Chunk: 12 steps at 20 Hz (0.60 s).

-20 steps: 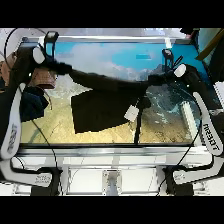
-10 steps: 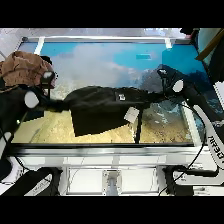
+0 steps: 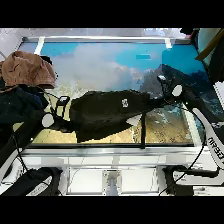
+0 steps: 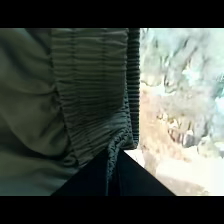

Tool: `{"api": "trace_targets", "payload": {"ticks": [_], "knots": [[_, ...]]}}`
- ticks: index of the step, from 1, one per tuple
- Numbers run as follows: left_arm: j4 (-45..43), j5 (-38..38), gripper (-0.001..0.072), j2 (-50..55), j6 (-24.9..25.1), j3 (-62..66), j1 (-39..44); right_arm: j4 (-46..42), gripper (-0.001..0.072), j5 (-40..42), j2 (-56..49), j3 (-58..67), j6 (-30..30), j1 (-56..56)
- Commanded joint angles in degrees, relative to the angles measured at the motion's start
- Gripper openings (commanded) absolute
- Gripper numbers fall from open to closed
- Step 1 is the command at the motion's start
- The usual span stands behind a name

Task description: Fold the clothes and pants, and hang the long-sleeved shirts on hangers.

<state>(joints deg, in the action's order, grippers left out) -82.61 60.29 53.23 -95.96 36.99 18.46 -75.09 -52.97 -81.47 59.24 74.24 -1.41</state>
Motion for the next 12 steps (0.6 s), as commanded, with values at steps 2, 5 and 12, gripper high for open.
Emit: {"api": "trace_targets", "payload": {"ticks": [2, 5, 12], "knots": [[1.8, 1.0, 0.0006, -0.1, -1.6, -2.5, 3.3, 0.7, 0.0032, 1.6, -1.1, -1.6, -0.1, -0.1], [2.3, 1.5, 0.0456, -0.2, -3.1, -2.8, 5.2, 2.2, 0.0257, 0.9, -0.7, -0.8, -0.1, -0.1], [0.7, 9.7, 0.0703, -8.6, -6.9, -0.9, 4.9, -6.9, 0.0497, -13.0, 9.9, 10.8, 0.0, 1.0]]}}
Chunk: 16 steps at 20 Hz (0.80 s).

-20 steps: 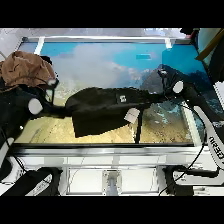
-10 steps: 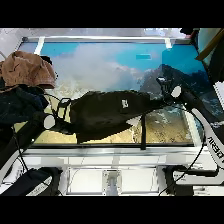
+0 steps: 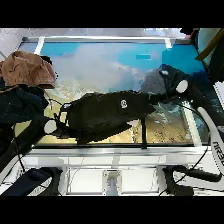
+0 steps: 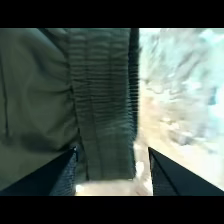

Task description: Fold the clothes and pants, and hang the long-sleeved shirts on hangers.

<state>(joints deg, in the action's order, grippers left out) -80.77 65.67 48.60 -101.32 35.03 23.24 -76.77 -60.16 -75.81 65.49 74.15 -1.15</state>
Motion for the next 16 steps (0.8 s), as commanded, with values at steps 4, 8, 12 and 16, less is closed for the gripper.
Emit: {"api": "trace_targets", "payload": {"ticks": [4, 8, 12, 16], "knots": [[-6.8, 6.2, 0.0703, -16.4, -9.6, 3.6, 0.1, 3.7, 0.0494, -1.1, 4.6, 5.4, 3.0, 9.4], [-16.2, 5.4, 0.0702, -28.5, -14.1, 5.3, 0.1, 38.7, 0.0685, -9.6, -8.6, 5.4, -6.9, 23.4], [-18.7, -3.4, 0.07, -38.0, -14.2, 5.7, 0.1, 44.3, 0.0702, -13.0, -19.6, 5.4, -12.7, 25.7], [-21.3, -8.0, 0.0698, -39.7, -15.9, 5.7, 0.1, 39.9, 0.0701, -14.1, -27.0, 6.8, -14.9, 23.1]]}}
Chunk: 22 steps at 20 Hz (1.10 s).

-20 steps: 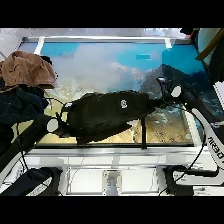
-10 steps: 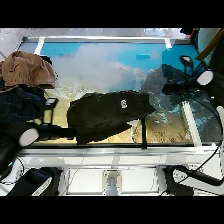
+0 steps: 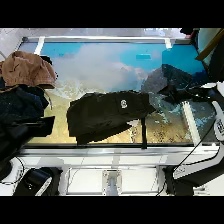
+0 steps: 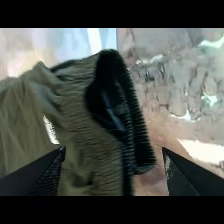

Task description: Fold the clothes and pants, and hang the long-sleeved shirts on hangers.

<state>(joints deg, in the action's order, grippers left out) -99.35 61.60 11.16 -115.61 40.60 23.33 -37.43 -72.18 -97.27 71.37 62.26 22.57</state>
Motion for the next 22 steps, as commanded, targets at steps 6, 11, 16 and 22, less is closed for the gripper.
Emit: {"api": "trace_targets", "payload": {"ticks": [6, 11, 16, 22], "knots": [[-2.6, -3.9, 0.0698, -1.4, -1.7, 0.1, 0.0, -3.0, 0.0692, -3.9, -10.4, 5.6, -3.7, -6.2], [-2.6, -3.7, 0.0698, -1.4, -1.6, 0.1, 0.0, -8.2, 0.0689, -4.9, -10.9, 6.1, -4.0, -10.4], [-2.6, -3.7, 0.0698, -1.4, -1.6, 0.1, 0.0, -8.2, 0.0612, -4.4, -10.9, 6.1, -4.6, -12.8], [-2.6, -3.7, 0.0698, -1.4, -1.6, 0.1, 0.0, -8.1, 0.0169, -3.3, -10.9, 6.1, -5.0, -13.1]]}}
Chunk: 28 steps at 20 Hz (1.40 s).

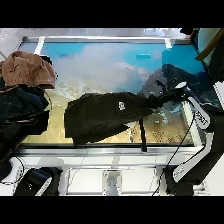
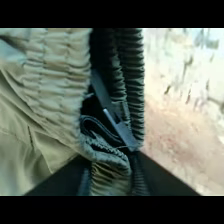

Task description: Fold the clothes and pants, and hang the long-sleeved shirts on hangers.

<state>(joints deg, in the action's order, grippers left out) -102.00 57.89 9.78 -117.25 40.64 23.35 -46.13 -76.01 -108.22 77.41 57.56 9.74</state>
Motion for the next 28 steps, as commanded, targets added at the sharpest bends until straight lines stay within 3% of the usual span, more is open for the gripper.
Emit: {"api": "trace_targets", "payload": {"ticks": [1, 4, 9, 15, 21, 28], "knots": [[0.0, 0.0, 0.0698, 0.0, 0.0, 0.1, 0.0, 1.0, 0.0042, 0.6, 0.1, 0.1, -0.3, -0.3], [0.0, 0.0, 0.0698, 0.0, 0.0, 0.1, 0.0, 1.5, 0.0032, -2.2, 0.7, 2.4, -0.2, 0.5], [0.0, 0.0, 0.0698, 0.0, 0.0, 0.1, 0.0, -0.9, 0.0032, -4.0, 8.8, 11.1, 9.4, 9.2], [-0.1, 0.0, 0.0698, 0.0, 0.3, 0.1, 0.0, -9.7, 0.0032, -8.5, 25.4, 11.7, 16.2, 35.7], [0.0, -0.1, 0.0698, 0.0, 0.2, 0.1, 0.0, -10.5, 0.0032, -11.0, 32.5, 6.7, 16.5, 69.6], [0.0, -0.1, 0.0698, 0.0, -1.3, 0.1, 0.0, -22.6, 0.0032, -5.4, 35.0, -10.8, 17.0, 88.1]]}}
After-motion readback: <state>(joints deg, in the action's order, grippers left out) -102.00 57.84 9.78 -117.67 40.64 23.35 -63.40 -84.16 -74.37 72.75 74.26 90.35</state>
